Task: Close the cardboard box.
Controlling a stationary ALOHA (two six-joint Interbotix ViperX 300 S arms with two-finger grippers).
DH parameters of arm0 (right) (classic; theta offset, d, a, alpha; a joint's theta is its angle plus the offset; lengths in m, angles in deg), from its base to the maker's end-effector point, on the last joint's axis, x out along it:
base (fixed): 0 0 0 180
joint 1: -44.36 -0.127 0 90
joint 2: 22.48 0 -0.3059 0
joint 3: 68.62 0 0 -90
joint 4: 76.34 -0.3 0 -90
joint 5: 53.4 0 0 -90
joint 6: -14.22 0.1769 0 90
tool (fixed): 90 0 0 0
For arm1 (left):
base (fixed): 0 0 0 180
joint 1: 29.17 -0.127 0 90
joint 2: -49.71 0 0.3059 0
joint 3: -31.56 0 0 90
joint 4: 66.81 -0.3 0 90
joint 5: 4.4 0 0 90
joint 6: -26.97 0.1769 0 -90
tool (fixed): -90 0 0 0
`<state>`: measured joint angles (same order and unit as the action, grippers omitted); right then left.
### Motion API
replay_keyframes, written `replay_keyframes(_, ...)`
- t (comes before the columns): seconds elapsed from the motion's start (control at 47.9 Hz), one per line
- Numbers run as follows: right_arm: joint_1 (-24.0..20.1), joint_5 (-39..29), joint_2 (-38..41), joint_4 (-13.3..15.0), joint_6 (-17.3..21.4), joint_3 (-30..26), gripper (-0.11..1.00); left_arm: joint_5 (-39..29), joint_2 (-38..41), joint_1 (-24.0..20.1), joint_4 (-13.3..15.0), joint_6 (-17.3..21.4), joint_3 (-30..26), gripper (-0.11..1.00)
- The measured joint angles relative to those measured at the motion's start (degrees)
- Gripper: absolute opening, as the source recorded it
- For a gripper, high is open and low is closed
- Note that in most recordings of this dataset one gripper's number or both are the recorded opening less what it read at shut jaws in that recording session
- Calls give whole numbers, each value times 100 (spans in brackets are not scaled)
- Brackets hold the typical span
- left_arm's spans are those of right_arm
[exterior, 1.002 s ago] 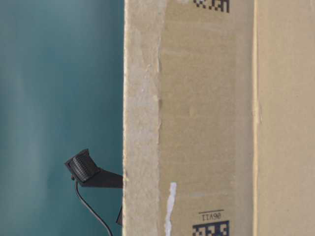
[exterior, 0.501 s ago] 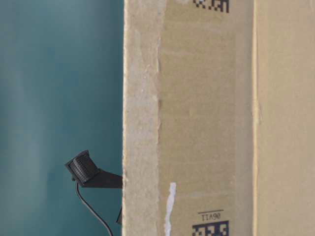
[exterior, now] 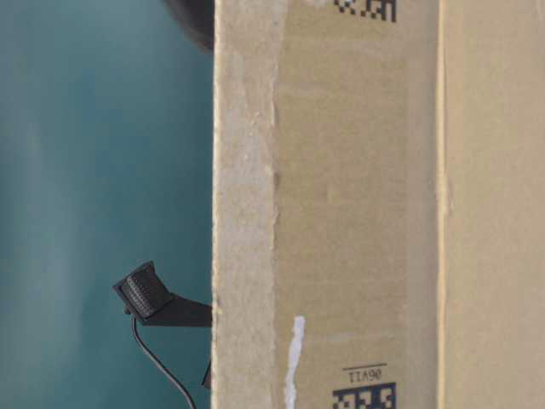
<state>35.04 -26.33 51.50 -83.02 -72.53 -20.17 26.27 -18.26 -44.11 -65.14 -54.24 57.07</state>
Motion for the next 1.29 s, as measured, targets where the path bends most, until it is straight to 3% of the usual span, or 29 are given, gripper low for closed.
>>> replay_keyframes(0.125,-598,-70,-413,70,-44,9,0,-9,0,0,0,-9,0,0)
replay_keyframes(0.25,-1222,35,-431,325,-53,9,0,0,0,0,0,-9,9,0)
replay_keyframes(0.417,-1494,141,185,431,-70,-97,0,-9,0,0,0,-35,9,0)
replay_keyframes(0.647,-1318,264,984,431,-62,-290,0,-9,0,0,0,-35,9,0)
replay_keyframes(1.043,-316,97,563,193,-44,-53,0,-9,0,-9,0,-44,18,0)
replay_keyframes(1.294,264,-272,703,-53,-35,-26,0,-9,0,-9,0,-44,18,0)
